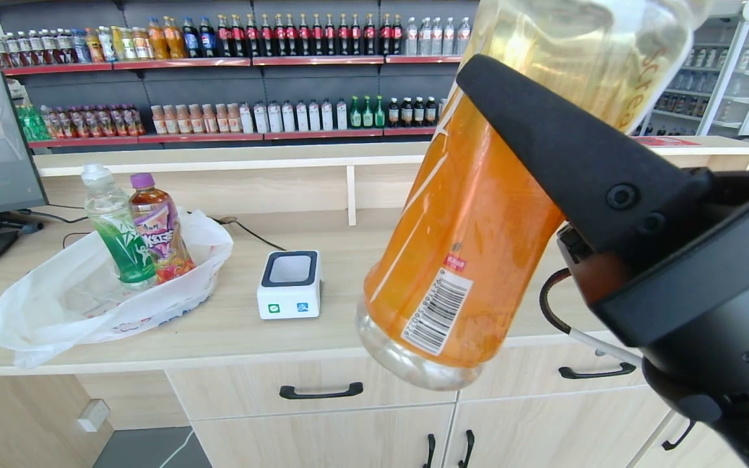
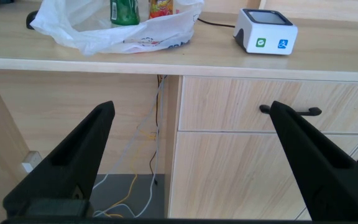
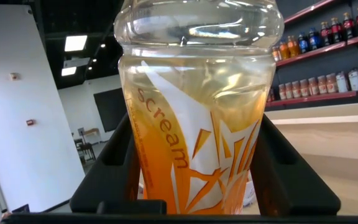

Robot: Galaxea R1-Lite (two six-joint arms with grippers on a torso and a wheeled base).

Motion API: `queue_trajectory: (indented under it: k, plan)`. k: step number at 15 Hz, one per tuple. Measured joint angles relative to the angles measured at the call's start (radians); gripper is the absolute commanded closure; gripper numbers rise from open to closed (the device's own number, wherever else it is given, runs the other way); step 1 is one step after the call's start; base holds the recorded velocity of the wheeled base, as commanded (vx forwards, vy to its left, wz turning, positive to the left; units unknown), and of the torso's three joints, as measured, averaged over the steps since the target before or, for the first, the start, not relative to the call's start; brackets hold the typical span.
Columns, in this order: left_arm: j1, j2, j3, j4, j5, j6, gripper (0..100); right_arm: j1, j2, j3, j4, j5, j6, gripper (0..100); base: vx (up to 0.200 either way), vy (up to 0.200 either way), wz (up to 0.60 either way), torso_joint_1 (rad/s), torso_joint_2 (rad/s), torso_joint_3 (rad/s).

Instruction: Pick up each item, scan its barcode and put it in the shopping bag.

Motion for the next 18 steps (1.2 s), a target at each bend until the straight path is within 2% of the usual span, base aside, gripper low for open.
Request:
queue_trajectory:
  k: [9, 18]
  plan:
    - [0.0, 0.0, 0.0, 0.0, 0.0, 0.0, 0, 0.0, 0.007, 0.004, 0.0, 0.0, 0.001, 100, 0.0, 0.0, 0.0, 0.0, 0.0, 0.0]
    - [0.0, 0.0, 0.0, 0.0, 0.0, 0.0, 0, -0.014, 0.023, 0.039, 0.01, -0.037, -0.058, 100, 0.0, 0.0, 0.0, 0.0, 0.0, 0.0]
